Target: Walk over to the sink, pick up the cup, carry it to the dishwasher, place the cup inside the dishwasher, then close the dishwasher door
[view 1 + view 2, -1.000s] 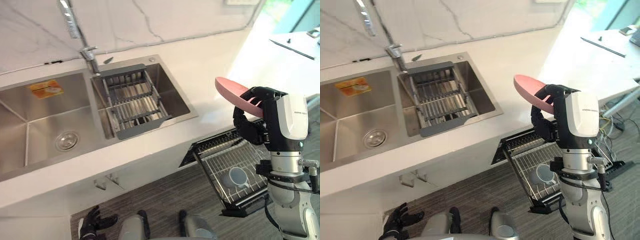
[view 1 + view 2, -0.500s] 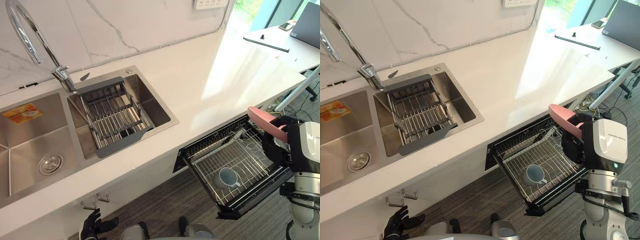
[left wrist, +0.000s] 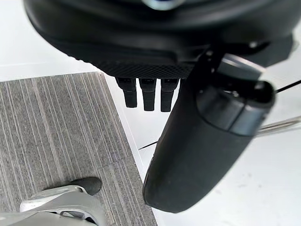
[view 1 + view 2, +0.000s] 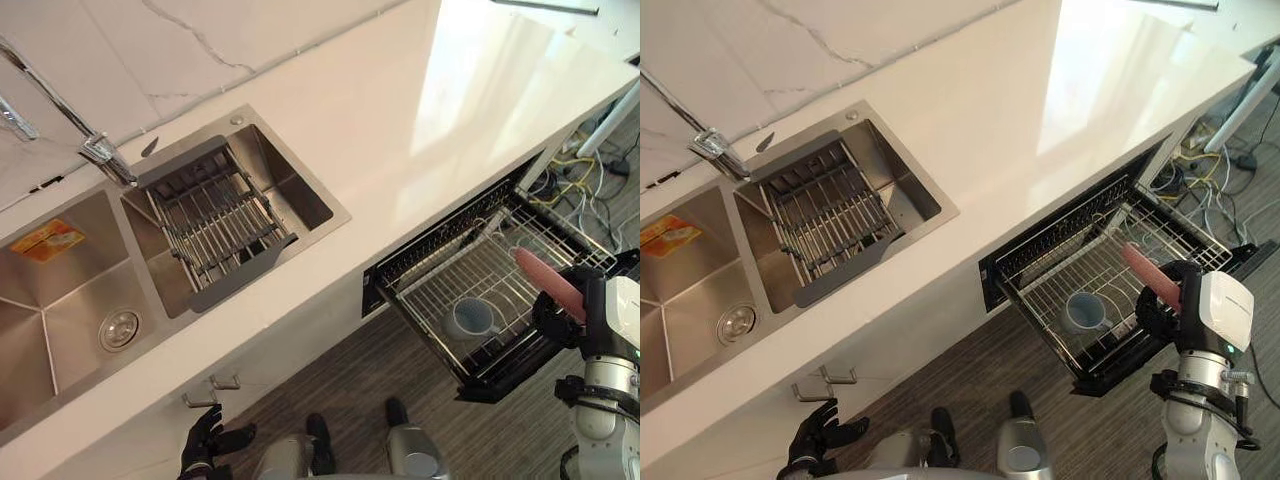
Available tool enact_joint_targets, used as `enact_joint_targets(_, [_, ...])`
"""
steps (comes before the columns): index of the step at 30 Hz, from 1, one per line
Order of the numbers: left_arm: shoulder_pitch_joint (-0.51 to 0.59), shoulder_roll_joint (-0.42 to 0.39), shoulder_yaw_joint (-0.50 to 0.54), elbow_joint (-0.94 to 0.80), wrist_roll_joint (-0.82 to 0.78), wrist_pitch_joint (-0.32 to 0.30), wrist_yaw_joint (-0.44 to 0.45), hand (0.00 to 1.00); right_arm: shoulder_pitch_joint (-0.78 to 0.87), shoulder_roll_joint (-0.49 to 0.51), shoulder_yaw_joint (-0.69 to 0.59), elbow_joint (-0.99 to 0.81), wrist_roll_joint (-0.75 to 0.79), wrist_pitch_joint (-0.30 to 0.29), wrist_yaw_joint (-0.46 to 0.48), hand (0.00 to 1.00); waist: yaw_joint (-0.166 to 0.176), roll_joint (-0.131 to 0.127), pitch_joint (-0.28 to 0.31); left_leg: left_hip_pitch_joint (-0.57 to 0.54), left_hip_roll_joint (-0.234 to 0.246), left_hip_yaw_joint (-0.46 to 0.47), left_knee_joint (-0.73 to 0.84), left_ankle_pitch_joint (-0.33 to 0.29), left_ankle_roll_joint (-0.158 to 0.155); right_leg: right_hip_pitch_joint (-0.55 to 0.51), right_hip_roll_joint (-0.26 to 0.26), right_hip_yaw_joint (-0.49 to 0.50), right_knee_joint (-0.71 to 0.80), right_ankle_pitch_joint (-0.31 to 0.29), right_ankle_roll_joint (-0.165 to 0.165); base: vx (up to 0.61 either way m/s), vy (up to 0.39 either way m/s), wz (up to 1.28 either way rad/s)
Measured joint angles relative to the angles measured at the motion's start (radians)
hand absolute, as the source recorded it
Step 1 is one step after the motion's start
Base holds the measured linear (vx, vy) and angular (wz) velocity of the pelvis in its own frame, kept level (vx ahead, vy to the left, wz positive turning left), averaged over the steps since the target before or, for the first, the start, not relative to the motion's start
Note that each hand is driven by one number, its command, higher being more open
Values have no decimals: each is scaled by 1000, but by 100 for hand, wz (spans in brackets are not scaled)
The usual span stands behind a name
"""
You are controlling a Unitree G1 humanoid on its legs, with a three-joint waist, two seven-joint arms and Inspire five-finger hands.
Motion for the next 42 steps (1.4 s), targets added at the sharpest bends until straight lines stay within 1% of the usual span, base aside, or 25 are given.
enact_joint_targets(5, [-49, -11, -1, -3, -10, -9, 10, 90, -108, -19, 1, 21, 42, 1, -41, 30, 2, 2, 55, -37, -1, 17, 0, 11, 2, -62, 0, 21, 36, -1, 2, -49, -10, -9])
enact_joint_targets(9, [-80, -25, -24, -7, -30, -25, 12, 90, -236, -50, 12, 119, 82, 11, -56, 30, 8, 6, 91, -63, -2, 43, -2, 19, 4, -110, 2, 47, 51, 1, 5, -24, -5, -14])
enact_joint_targets(13, [-95, -33, -40, -31, -39, -27, 13, 90, -309, -87, 39, 184, 92, 13, -59, 30, 17, 18, 118, -77, -3, 56, -13, 27, 5, -136, 5, 68, 53, 9, 9, 16, -3, -16])
enact_joint_targets(16, [-115, -35, -41, -42, -40, -36, 14, 90, -353, -108, 62, 238, 127, 17, -59, 30, 26, 24, 139, -78, -6, 56, -26, 37, 2, -145, 5, 74, 53, 10, 10, 16, -4, -4])
enact_joint_targets(18, [-127, -35, -41, -47, -47, -39, 14, 90, -388, -110, 73, 281, 149, 27, -58, 30, 28, 27, 143, -80, -17, 56, -58, 59, 2, -160, -1, 75, 53, 11, 10, 17, -9, 4])
enact_joint_targets(20, [-130, -34, -41, -50, -48, -43, 15, 90, -426, -120, 100, 322, 167, 29, -59, 30, 26, 30, 155, -78, -18, 59, -62, 61, 2, -164, -1, 76, 48, 17, 12, 3, -1, -7])
enact_joint_targets(21, [-134, -34, -43, -48, -47, -44, 15, 90, -458, -145, 127, 352, 168, 29, -59, 30, 27, 35, 166, -78, -16, 65, -62, 61, 2, -164, -4, 68, 38, 29, 13, -23, 6, -27])
enact_joint_targets(22, [-139, -34, -52, -44, -58, -47, 17, 90, -499, -178, 161, 395, 169, 30, -59, 30, 35, 43, 176, -79, -11, 74, -67, 61, 2, -173, -6, 30, 21, 54, 12, -66, 9, -59])
enact_joint_targets(23, [-139, -32, -59, -45, -74, -56, 21, 90, -541, -201, 198, 437, 169, 32, -59, 30, 60, 41, 180, -76, -8, 99, -85, 61, 2, -191, -19, -48, 9, 67, -15, -72, 16, -51])
enact_joint_targets(24, [-150, -39, -61, -42, -87, -57, 24, 90, -565, -217, 210, 451, 169, 34, -53, 30, 62, 58, 194, -75, -13, 100, -93, 67, 5, -193, -57, -143, 9, 70, -20, -47, 15, -33])
enact_joint_targets(25, [-153, -39, -66, -40, -87, -56, 27, 90, -567, -218, 211, 459, 168, 33, -53, 30, 61, 62, 197, -74, -14, 95, -92, 71, 3, -190, -56, -145, 9, 83, -8, 0, 0, 0])
enact_joint_targets(28, [-147, -36, -68, -35, -88, -57, 33, 90, -606, -220, 257, 518, 166, 34, -39, 30, 60, 66, 199, -53, -5, 90, -93, 76, -2, -165, -46, -145, -4, 90, -12, 23, -24, -4])
enact_joint_targets(29, [-148, -36, -73, -38, -88, -58, 32, 90, -611, -222, 258, 524, 166, 34, -40, 90, 58, 66, 199, -47, -5, 87, -94, 76, -2, -157, -45, -147, -5, 90, -12, 0, 0, 0])
enact_joint_targets(34, [-149, -34, -93, -38, -88, -68, 32, 90, -643, -230, 273, 601, 162, 49, -53, 90, 57, 66, 199, -49, -20, 61, -89, 77, -2, -145, -54, -146, -36, 117, -5, -42, 32, -1])
enact_joint_targets(37, [-147, -33, -94, -12, -88, -65, 33, 90, -643, -226, 274, 602, 162, 57, -72, 90, 56, 66, 199, -54, -27, 56, -91, 75, -2, -137, -55, -141, -74, 139, -2, -77, 38, -5])
enact_joint_targets(38, [-147, -32, -95, -6, -88, -65, 34, 90, -643, -223, 273, 600, 156, 63, -76, 90, 57, 65, 199, -54, -28, 56, -96, 76, 0, -134, -55, -141, -88, 146, -7, -63, 21, -4])
enact_joint_targets(42, [-147, -32, -95, -2, -88, -62, 38, 90, -627, -184, 241, 562, 155, 85, -78, 90, 56, 65, 199, -54, -28, 58, -103, 80, 5, -119, -54, -140, -134, 164, -6, -25, 4, -3])
